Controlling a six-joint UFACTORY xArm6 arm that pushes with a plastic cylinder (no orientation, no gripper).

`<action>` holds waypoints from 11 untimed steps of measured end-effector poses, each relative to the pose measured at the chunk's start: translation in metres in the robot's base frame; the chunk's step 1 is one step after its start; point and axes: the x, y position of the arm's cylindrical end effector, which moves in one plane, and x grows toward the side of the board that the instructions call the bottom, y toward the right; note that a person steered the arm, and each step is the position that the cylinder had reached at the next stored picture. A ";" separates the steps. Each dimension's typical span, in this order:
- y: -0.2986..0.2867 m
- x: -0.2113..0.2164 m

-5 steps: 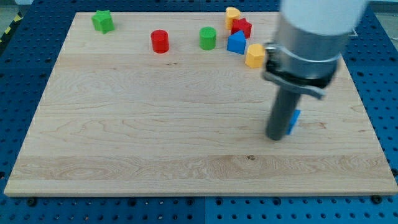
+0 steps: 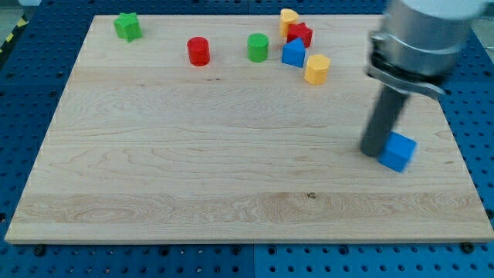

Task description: Push the blue cube to the bottom right

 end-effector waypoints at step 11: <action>-0.043 0.019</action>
